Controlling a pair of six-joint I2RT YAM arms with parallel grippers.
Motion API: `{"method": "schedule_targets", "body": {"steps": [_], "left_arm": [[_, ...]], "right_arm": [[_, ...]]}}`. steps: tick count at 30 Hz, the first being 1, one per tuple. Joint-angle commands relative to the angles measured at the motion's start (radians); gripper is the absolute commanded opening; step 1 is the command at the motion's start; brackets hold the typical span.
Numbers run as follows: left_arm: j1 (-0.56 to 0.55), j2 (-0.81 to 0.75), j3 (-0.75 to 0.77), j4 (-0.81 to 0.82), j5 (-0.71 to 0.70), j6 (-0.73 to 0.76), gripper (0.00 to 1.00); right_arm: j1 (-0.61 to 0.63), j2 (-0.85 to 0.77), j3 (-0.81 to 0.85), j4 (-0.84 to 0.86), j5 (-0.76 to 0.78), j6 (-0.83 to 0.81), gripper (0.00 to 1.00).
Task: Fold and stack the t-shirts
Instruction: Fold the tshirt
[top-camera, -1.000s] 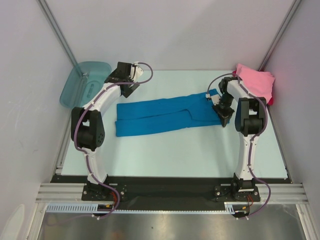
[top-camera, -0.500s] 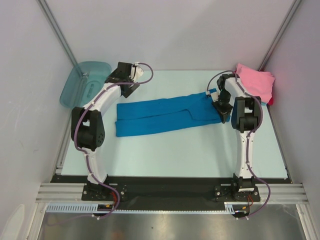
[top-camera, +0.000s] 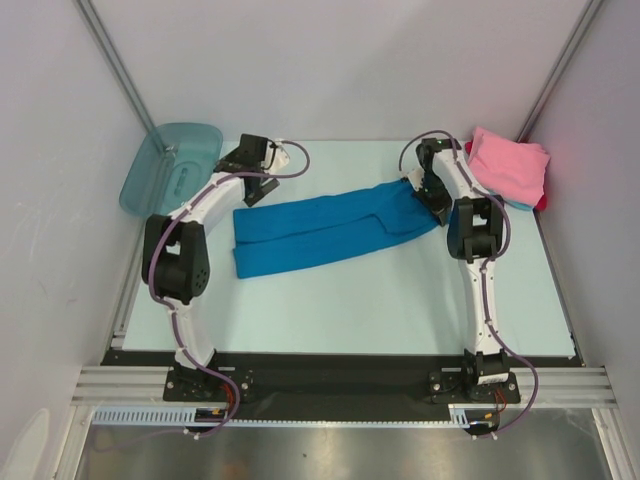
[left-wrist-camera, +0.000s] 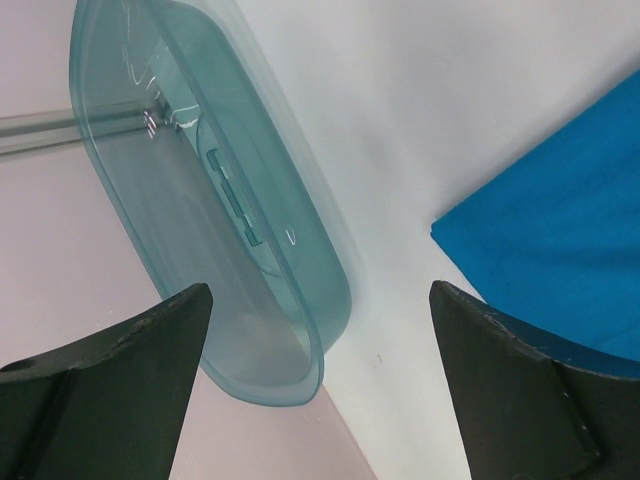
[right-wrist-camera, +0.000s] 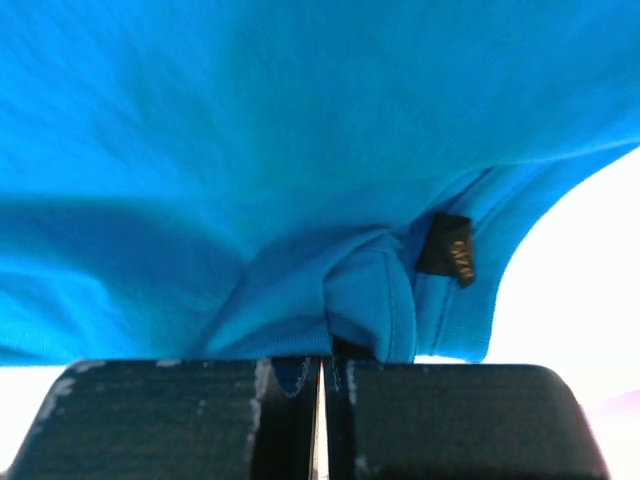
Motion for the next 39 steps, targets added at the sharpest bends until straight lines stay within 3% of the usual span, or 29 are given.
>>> {"method": "schedule_targets", "body": {"steps": [1,20,26,28,29,32,33,36,37,39], "left_arm": [[-0.007,-0.091,-0.021,0.014,-0.036,0.035,0.96],[-0.007,-0.175,-0.121,0.034,-0.056,0.047,0.95],[-0.007,-0.195,-0.172,0.065,-0.065,0.05,0.96],[-0.007,-0.186,-0.178,0.086,-0.074,0.049,0.96],[-0.007,-0.182,-0.179,0.096,-0.077,0.047,0.96],[-0.009,-0.142,-0.158,0.134,-0.085,0.036,0.96],[-0.007,-0.127,-0.146,0.157,-0.094,0.029,0.96],[-0.006,-0.05,-0.068,0.168,-0.097,-0.009,0.83],[-0.006,-0.025,-0.043,0.168,-0.097,-0.02,0.62],[-0.006,0.034,0.021,0.177,-0.089,-0.033,0.34]], "right_arm": [[0.025,0.081,0.024,0.39,0.031,-0.075,0.0],[0.162,0.237,0.108,0.815,0.307,-0.449,0.0],[0.156,0.196,0.087,0.842,0.359,-0.411,0.0],[0.151,0.116,0.016,0.834,0.367,-0.353,0.0],[0.15,0.081,-0.02,0.819,0.37,-0.332,0.02],[0.147,-0.046,-0.114,0.701,0.292,-0.212,0.22],[0.142,-0.071,-0.123,0.652,0.252,-0.177,0.48],[0.127,-0.169,-0.143,0.5,0.117,-0.056,0.57],[0.122,-0.194,-0.169,0.457,0.085,-0.028,0.57],[0.113,-0.281,-0.22,0.45,0.022,-0.011,0.58]]}}
